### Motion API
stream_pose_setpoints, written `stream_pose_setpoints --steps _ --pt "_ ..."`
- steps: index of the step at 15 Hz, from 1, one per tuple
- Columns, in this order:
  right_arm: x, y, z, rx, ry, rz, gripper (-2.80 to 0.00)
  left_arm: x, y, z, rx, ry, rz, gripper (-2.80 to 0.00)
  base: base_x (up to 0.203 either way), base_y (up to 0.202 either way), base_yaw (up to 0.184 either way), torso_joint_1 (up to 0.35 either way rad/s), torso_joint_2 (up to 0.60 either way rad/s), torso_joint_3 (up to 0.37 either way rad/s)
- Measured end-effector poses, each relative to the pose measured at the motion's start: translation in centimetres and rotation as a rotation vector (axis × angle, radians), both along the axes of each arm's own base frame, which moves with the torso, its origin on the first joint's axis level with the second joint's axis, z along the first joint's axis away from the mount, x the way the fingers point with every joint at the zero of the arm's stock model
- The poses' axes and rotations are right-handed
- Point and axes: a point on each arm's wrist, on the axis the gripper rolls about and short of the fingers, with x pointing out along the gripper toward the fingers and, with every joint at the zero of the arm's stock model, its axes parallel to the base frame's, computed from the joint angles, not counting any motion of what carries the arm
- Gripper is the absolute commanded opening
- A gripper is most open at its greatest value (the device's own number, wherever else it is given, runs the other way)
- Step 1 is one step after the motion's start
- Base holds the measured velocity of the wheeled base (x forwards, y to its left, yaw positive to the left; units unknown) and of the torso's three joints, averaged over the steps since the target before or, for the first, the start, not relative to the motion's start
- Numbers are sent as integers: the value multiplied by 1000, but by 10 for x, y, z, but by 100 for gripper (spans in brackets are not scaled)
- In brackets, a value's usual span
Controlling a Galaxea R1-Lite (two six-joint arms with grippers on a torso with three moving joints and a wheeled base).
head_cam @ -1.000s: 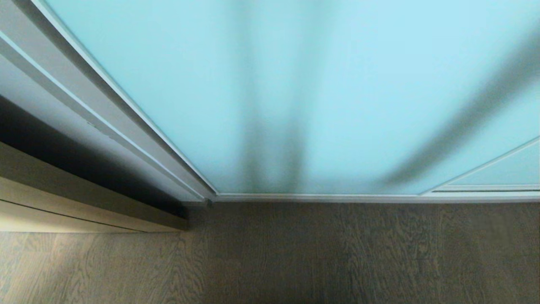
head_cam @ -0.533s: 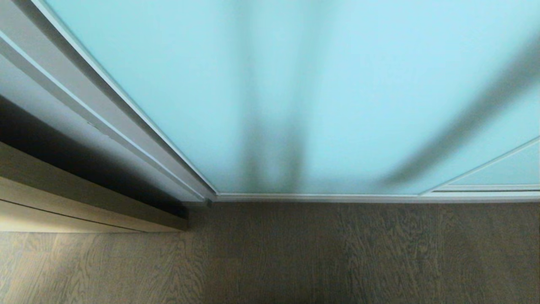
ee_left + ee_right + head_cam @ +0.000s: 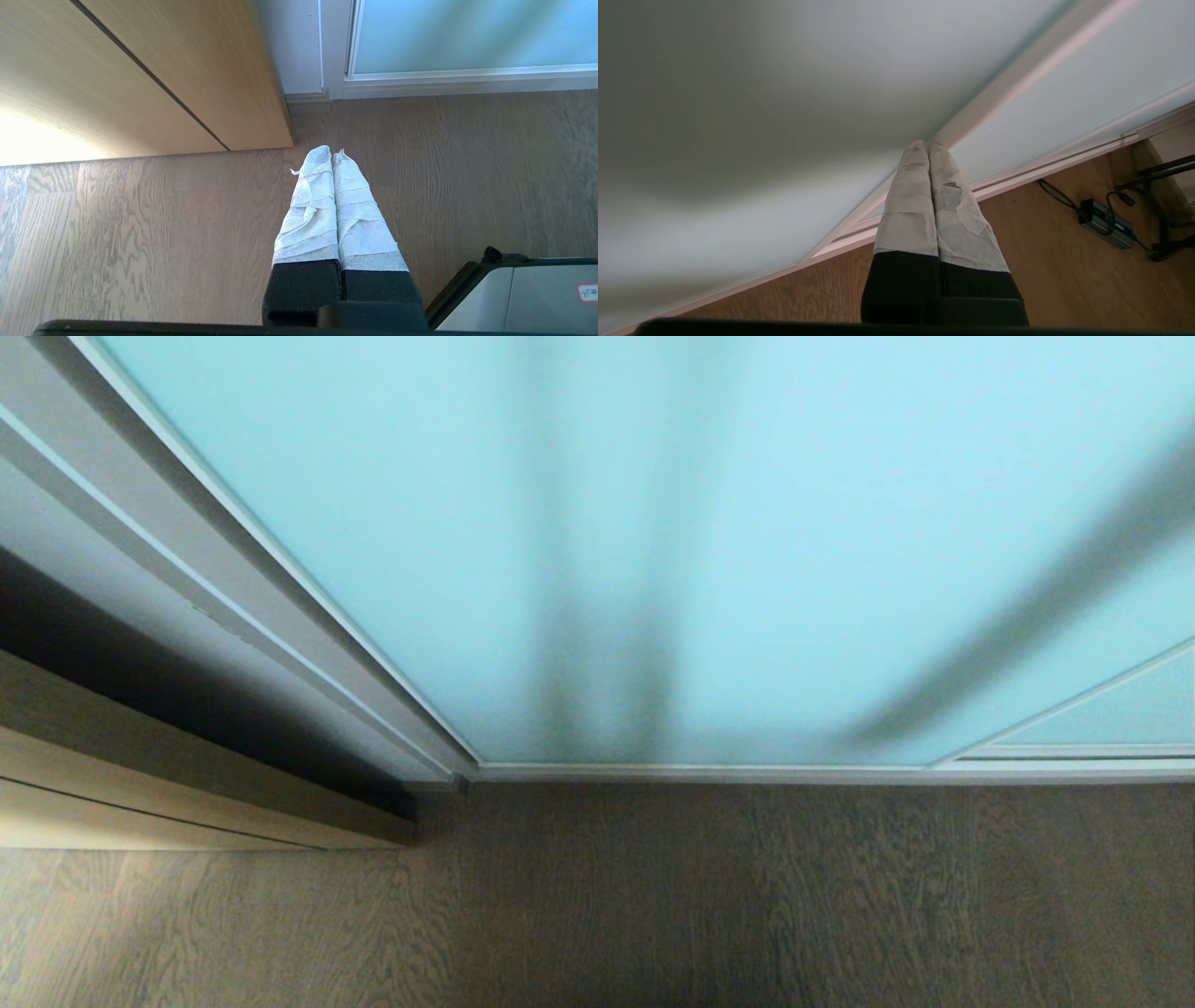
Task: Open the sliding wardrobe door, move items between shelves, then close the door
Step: Open the door
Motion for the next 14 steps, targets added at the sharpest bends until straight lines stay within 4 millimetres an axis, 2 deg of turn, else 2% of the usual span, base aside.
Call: stream_pose_setpoints --steps 9,14 --pt "13 -15 6 0 -5 -38 -280 0 0 0 -1 0 0 -280 0 0 0 0 0 0" --pt "12 -35 10 -14 -31 -105 -280 0 0 0 0 0 0 -280 0 0 0 0 0 0"
